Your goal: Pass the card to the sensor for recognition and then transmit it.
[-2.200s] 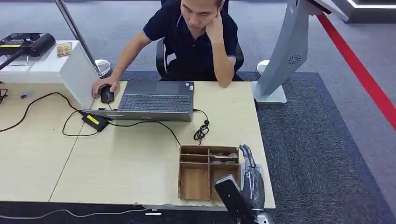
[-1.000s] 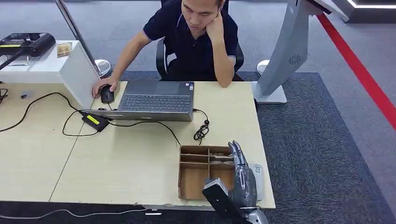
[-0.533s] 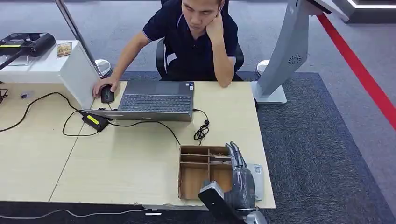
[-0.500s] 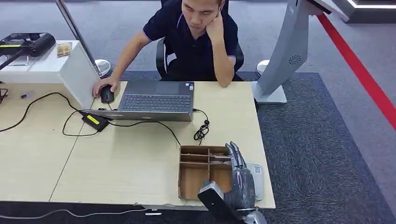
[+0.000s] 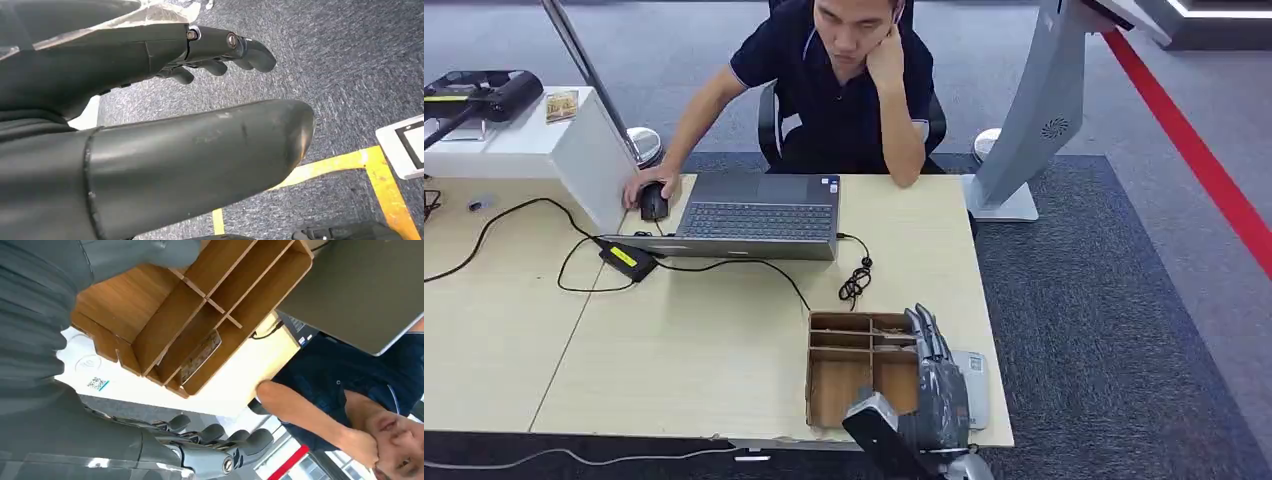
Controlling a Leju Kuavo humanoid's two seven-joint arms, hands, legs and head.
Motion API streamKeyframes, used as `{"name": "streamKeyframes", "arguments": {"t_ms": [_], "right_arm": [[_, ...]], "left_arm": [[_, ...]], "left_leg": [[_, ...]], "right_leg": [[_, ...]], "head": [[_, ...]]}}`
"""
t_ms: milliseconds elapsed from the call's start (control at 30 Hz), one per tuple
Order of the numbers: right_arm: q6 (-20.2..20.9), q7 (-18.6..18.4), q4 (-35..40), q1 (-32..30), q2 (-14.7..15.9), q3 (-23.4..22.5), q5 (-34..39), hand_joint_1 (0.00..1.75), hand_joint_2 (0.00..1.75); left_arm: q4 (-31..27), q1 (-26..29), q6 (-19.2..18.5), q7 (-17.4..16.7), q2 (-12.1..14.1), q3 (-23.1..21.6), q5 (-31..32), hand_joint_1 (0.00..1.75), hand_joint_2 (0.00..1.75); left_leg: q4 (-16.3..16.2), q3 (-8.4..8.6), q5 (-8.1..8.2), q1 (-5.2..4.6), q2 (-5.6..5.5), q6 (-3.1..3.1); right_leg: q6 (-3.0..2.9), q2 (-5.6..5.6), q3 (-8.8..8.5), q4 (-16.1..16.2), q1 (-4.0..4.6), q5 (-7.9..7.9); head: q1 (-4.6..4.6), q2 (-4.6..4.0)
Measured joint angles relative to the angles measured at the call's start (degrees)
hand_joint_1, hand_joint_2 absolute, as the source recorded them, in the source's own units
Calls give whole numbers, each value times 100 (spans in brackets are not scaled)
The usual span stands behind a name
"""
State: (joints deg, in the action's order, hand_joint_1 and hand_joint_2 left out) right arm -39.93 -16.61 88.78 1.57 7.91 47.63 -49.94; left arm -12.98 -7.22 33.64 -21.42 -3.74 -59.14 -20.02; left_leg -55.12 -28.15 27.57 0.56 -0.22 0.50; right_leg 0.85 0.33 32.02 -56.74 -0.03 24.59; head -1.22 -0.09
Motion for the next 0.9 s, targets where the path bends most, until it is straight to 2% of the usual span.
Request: {"name": "streamKeyframes", "arguments": {"t_ms": [700, 900], "right_arm": [[0, -4, -31, -6, 0, 0, -17, 0, 175], [0, -149, -48, 45, 0, 2, -20, 0, 175]], "left_arm": [[0, 0, -4, 4, 0, 0, 28, 0, 0], [0, 1, -15, 4, 0, 0, 17, 0, 0]], "left_leg": [[0, -1, 0, 0, 0, 0], [0, -1, 0, 0, 0, 0]], "right_leg": [[0, 0, 0, 0, 0, 0], [0, 0, 0, 0, 0, 0]], "head": [[0, 0], [0, 0]]}}
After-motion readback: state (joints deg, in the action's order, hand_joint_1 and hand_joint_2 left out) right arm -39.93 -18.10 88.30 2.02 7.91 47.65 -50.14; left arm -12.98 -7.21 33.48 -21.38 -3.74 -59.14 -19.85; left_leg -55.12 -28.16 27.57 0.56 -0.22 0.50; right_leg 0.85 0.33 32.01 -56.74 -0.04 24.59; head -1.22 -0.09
